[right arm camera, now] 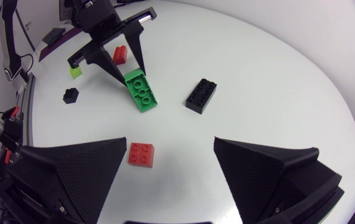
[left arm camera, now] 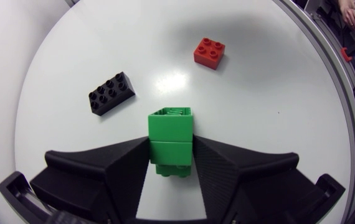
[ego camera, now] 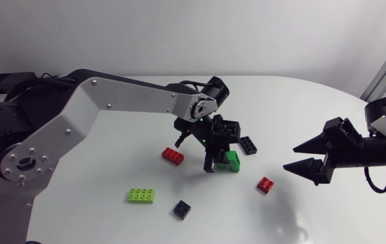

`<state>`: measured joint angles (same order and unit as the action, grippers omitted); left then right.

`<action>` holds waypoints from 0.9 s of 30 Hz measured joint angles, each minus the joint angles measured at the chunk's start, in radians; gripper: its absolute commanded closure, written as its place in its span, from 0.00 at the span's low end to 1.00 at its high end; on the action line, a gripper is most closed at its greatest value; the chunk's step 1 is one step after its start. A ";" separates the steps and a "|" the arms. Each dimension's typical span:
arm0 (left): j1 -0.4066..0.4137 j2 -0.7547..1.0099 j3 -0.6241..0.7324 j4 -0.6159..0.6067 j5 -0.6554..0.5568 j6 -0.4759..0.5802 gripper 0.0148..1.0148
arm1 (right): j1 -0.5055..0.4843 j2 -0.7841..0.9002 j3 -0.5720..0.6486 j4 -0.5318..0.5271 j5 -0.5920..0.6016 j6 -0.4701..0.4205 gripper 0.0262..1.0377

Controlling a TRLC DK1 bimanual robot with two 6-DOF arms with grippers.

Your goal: Separate the duplo bricks

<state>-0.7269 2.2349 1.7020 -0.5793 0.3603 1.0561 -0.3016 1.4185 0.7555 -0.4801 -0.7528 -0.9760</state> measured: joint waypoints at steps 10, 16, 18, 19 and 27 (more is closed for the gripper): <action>0.000 0.000 0.011 -0.028 0.003 -0.003 0.76 | 0.014 -0.005 0.000 -0.033 -0.027 -0.009 0.03; 0.000 -0.020 0.013 -0.119 0.003 -0.003 0.76 | 0.142 -0.070 0.002 -0.038 -0.025 0.003 0.03; 0.000 -0.034 0.013 -0.157 0.010 -0.003 0.76 | 0.201 -0.079 0.013 -0.045 -0.019 0.018 0.03; 0.000 -0.043 0.013 -0.172 0.011 -0.003 0.76 | 0.230 -0.080 0.021 -0.050 -0.012 0.023 0.03; -0.010 -0.158 0.011 -0.226 0.042 -0.003 0.75 | 0.435 -0.081 0.039 -0.042 0.054 0.096 0.04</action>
<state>-0.7368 2.0766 1.7126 -0.8055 0.4023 1.0531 0.1337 1.3376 0.7940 -0.5217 -0.6987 -0.8799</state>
